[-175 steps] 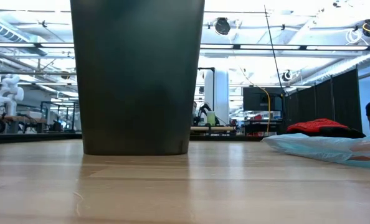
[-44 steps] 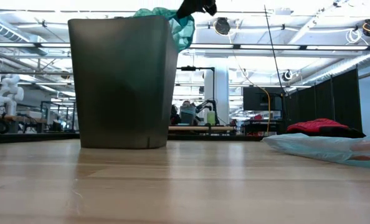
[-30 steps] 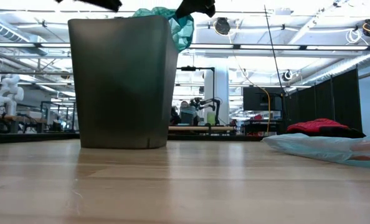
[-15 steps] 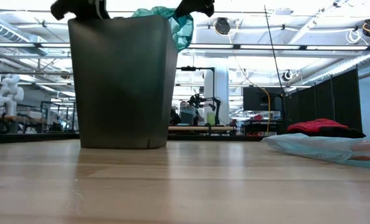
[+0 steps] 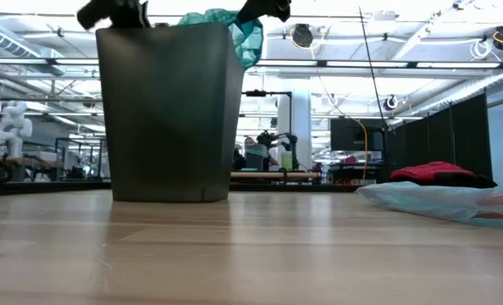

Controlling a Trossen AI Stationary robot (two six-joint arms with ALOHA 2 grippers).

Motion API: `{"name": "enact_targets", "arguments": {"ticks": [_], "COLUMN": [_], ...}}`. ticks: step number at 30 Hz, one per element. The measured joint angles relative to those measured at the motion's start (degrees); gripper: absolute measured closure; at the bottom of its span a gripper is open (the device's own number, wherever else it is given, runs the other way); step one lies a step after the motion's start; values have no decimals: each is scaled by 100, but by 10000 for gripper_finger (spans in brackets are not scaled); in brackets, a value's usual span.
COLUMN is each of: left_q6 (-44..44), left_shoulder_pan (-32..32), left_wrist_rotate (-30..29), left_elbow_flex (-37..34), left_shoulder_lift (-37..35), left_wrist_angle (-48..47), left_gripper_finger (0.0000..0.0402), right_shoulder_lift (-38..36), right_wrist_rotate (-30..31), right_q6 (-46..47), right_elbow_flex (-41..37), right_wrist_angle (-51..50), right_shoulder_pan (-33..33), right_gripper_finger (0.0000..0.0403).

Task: Place trash/remove bag and relplace
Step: Remove the trash bag from the bin

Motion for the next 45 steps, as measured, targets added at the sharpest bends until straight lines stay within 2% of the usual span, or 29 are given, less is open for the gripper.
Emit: {"name": "enact_targets", "arguments": {"ticks": [8, 13, 25, 34, 45], "left_q6": [-138, -125, 50, 223, 651], "left_shoulder_pan": [-194, -282, -283, -283, -283], "left_wrist_rotate": [-13, -401, -1031, -1363, -1399], "left_elbow_flex": [972, 1503, 2001, 2421, 3176], "left_shoulder_lift": [0, -6, -4, -4, -4], "left_wrist_angle": [-414, -794, -1242, -1202, -1100], "left_gripper_finger": [399, 400, 401, 401, 401], "right_shoulder_lift": [2, 2, 2, 0, -4], "right_wrist_rotate": [-2, -2, -567, -581, -557], "right_q6": [43, 39, 81, 42, 256], "right_elbow_flex": [0, 0, 0, 0, 0], "right_wrist_angle": [-43, -42, -38, 11, 211], "right_shoulder_pan": [4, 4, 92, 375, 599], "right_gripper_finger": [403, 403, 403, 403, 393]}}
